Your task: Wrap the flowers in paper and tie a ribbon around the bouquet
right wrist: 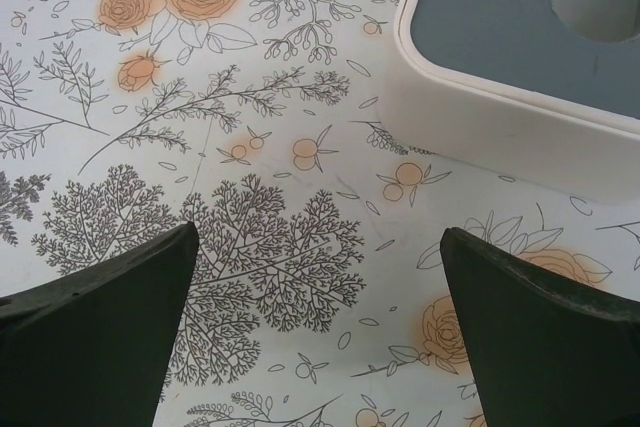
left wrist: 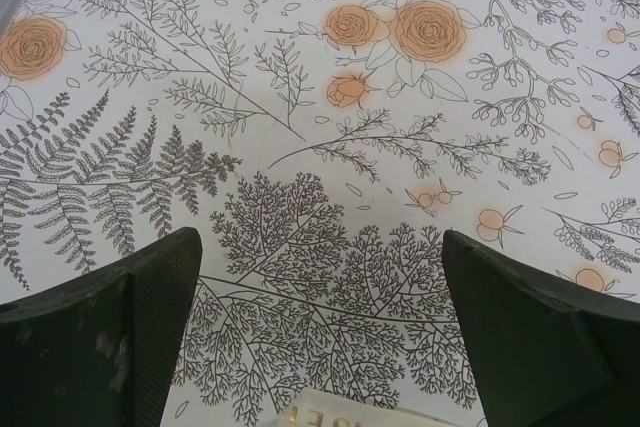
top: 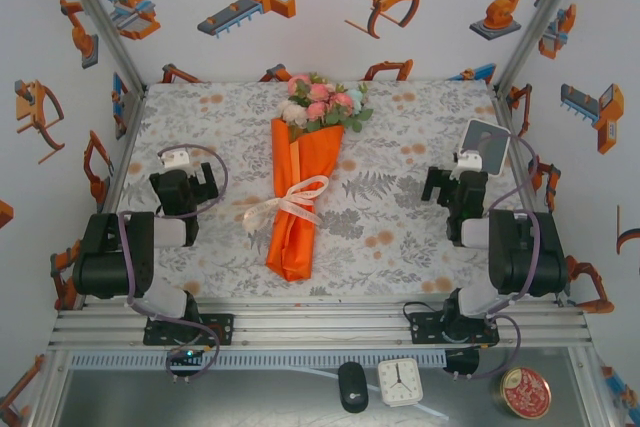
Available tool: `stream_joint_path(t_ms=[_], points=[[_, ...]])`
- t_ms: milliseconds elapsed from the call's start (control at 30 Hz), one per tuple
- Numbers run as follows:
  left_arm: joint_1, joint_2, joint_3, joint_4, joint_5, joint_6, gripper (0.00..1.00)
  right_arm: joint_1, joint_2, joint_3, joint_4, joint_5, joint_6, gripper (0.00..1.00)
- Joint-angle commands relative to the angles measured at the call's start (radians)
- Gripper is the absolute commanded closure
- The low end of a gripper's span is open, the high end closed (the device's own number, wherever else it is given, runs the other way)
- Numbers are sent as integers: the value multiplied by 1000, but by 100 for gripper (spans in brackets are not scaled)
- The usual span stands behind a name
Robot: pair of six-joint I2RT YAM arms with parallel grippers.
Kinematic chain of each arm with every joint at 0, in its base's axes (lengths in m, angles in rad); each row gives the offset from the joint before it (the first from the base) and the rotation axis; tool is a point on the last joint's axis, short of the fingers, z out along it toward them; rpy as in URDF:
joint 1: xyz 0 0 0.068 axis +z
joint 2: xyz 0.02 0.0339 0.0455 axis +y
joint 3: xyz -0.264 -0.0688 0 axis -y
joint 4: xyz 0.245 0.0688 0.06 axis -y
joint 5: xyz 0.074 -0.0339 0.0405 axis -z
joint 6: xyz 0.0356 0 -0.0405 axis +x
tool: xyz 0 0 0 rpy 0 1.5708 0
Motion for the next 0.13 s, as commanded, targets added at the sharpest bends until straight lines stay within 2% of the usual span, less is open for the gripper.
stream_joint_path(t_ms=[0,100], points=[[0,1,11,-1,7,-7,3,-2,3,29,8,-11,0,1],[1,0,11,-1,7,-7,3,-2,0,17,26,-7,2,1]])
